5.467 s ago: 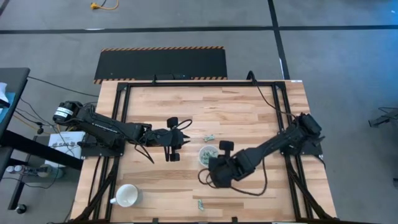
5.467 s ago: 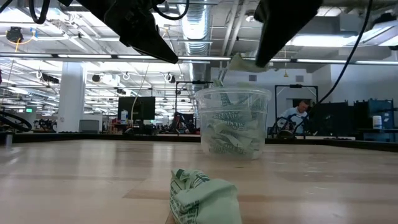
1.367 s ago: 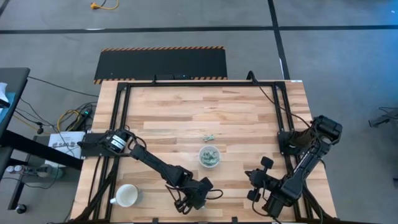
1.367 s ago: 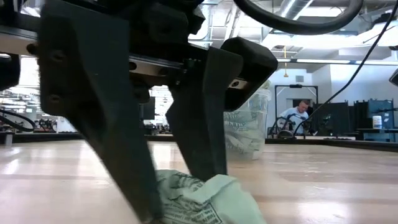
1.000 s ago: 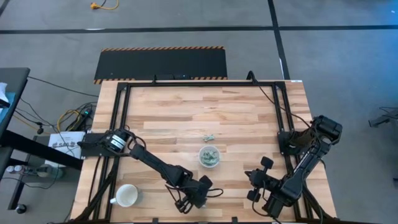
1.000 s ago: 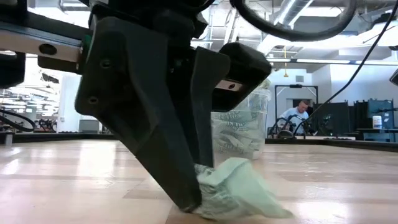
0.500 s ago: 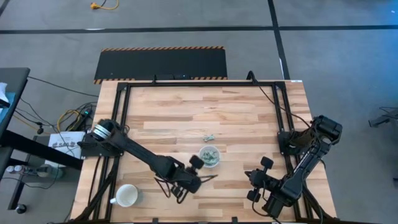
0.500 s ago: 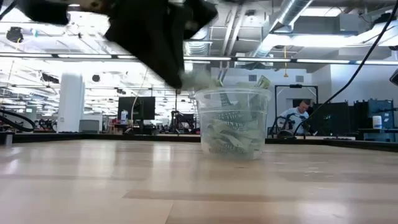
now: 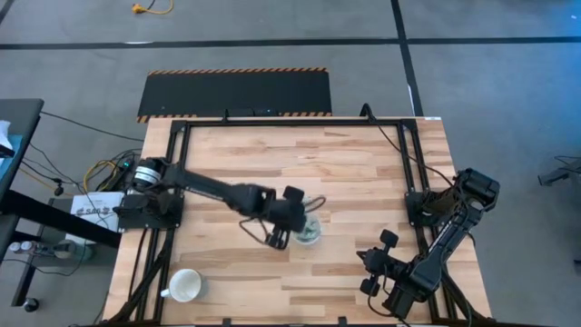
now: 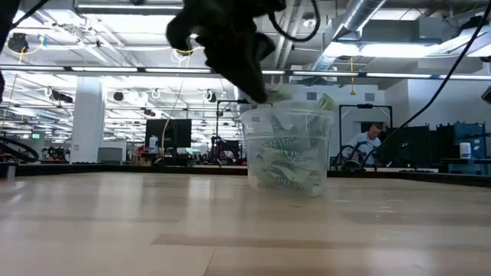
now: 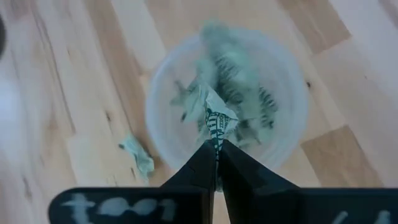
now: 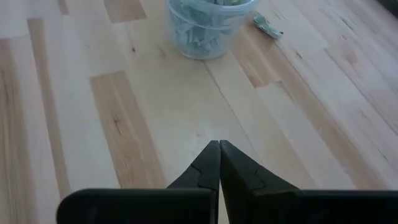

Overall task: Pick and place Stevia / Truvia into bins
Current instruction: Put the stevia packet into the transparent container

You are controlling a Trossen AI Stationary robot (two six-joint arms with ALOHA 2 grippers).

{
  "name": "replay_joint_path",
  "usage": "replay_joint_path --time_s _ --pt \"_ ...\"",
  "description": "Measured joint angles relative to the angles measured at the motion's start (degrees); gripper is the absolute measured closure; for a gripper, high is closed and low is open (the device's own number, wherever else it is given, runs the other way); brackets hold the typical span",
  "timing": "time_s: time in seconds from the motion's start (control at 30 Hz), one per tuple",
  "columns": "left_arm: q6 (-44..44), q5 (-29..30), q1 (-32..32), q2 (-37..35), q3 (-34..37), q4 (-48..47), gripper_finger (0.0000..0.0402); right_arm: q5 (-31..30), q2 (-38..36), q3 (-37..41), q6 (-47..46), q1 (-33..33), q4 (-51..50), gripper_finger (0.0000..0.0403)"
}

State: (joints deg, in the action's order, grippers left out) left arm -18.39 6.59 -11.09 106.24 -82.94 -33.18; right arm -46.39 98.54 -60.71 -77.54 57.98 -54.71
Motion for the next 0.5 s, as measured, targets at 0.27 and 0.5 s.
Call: replay_joint_path --time_s 0.27,0.5 --pt "3.05 -8.70 4.61 -0.07 0.00 0.64 0.0395 -0.04 0.00 0.00 0.00 0.00 0.14 0.0402" --pt "3.14 -12.55 4.76 2.91 -0.02 1.24 0.0379 -0.07 0.00 0.00 0.04 0.00 0.12 0.0401"
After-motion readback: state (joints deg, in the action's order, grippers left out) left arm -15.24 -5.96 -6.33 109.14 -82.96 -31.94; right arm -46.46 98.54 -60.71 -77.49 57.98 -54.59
